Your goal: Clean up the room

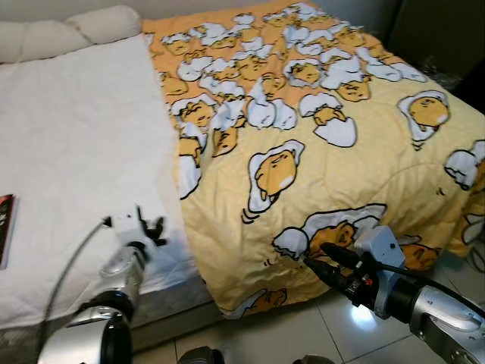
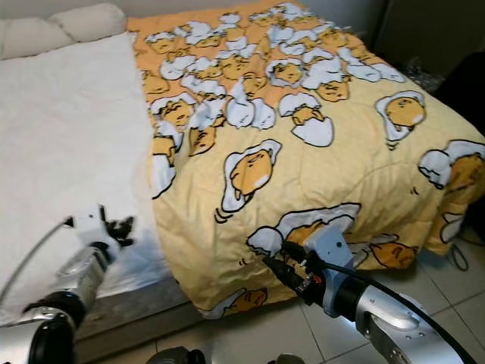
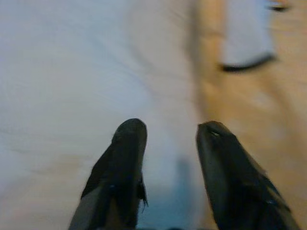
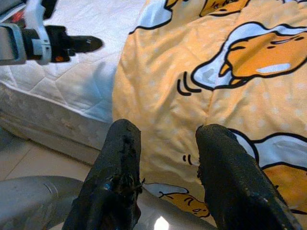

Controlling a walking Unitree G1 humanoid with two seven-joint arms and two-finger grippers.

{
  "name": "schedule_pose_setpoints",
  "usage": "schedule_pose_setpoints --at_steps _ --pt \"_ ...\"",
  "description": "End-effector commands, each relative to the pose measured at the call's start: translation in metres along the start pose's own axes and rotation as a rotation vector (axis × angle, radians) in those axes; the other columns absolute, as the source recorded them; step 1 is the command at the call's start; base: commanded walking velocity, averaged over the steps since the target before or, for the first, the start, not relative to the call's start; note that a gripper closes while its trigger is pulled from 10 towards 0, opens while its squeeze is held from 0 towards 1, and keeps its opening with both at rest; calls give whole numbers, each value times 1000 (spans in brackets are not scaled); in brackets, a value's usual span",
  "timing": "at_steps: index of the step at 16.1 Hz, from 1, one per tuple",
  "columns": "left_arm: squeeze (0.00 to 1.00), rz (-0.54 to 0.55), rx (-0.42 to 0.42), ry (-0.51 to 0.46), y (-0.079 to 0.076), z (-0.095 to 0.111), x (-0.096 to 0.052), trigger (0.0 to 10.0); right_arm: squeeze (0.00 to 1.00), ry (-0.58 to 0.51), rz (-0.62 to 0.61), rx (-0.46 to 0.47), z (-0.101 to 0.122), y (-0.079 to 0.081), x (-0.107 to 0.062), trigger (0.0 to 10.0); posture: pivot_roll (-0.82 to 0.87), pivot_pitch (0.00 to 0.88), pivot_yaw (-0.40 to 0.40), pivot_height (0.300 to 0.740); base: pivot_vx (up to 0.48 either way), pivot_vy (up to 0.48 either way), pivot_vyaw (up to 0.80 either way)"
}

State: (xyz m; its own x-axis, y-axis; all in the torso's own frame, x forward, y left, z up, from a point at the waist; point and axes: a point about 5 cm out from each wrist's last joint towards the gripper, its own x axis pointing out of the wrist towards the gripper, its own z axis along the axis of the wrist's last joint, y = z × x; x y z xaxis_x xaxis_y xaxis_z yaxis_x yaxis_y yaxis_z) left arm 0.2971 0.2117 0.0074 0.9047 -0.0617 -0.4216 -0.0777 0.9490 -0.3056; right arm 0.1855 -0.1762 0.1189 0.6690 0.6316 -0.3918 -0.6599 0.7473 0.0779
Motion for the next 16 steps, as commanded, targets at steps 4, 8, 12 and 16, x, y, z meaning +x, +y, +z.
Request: schedule_pose_setpoints --at_steps 4,8,12,16 --pt "1000 -15 -20 6 -1 6 2 10000 0 8 24 -6 3 8 -6 10000 -218 112 84 740 0 0 0" --pt "1000 -42 -53 0 -3 5 3 10000 0 15 28 -1 6 12 -14 10000 -255 162 76 740 0 0 0" --pt "1000 -39 -28 31 -8 -4 2 10000 0 40 25 12 4 19 -26 10000 -281 181 69 740 0 0 0" --pt "0 6 85 92 -12 -18 1 10000 0 49 23 20 6 23 -30 10000 -300 195 54 740 0 0 0"
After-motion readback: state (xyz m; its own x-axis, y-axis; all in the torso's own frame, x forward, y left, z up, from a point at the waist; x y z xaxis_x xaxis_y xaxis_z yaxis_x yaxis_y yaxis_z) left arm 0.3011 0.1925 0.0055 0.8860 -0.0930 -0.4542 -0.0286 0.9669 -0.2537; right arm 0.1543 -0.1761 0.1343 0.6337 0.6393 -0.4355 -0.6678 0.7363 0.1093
